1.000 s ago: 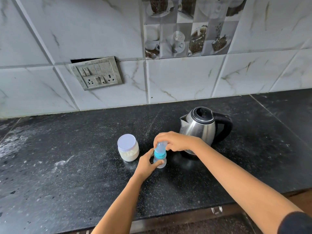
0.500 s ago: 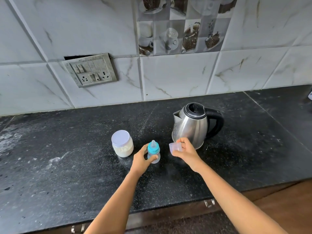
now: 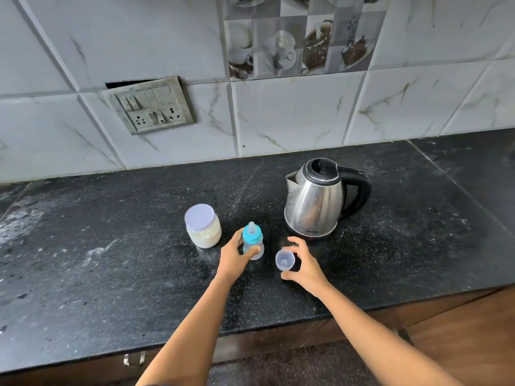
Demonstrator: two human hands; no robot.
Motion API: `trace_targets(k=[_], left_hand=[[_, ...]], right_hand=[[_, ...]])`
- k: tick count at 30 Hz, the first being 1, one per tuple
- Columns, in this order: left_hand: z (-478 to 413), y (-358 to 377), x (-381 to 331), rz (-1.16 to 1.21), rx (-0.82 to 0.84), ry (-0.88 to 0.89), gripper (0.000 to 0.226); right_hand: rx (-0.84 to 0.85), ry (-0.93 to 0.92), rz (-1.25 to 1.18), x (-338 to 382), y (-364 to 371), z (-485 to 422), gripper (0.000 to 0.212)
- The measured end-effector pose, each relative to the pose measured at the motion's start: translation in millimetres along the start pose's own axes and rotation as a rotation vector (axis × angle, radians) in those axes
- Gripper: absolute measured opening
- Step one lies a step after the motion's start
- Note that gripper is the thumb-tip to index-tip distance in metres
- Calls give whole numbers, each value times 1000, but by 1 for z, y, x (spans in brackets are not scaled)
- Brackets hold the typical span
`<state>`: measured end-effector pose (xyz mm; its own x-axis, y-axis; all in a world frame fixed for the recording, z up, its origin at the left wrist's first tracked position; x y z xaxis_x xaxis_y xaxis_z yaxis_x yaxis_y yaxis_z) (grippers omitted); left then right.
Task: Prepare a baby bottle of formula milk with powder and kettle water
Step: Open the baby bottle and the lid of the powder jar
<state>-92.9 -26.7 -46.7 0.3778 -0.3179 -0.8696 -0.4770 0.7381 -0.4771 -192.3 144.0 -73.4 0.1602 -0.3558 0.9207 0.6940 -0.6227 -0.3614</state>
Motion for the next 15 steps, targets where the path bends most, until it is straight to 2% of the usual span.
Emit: trace_targets(k=[3, 8, 15], left_hand=[[0, 0, 0, 9, 4, -6, 60], [-2, -4, -3, 13, -7, 21, 56], [-1, -7, -2, 21, -42, 44, 57]], right_hand=[[5, -56, 32, 5, -2, 5, 92], [-177, -296, 64, 55, -20, -2, 56], [40, -206, 171, 100, 29, -45, 51]])
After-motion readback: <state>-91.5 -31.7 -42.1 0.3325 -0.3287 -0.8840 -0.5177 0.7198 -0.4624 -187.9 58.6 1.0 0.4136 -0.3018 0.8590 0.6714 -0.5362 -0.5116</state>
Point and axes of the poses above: each hand's wrist, its own z-axis away from the middle knuckle, its own y-axis out of the palm, x = y × z, the point moved 10 cm from there along -z, towards the middle knuckle, and after that the axes turned 5 degrees about -z, right-handed, at the moved point
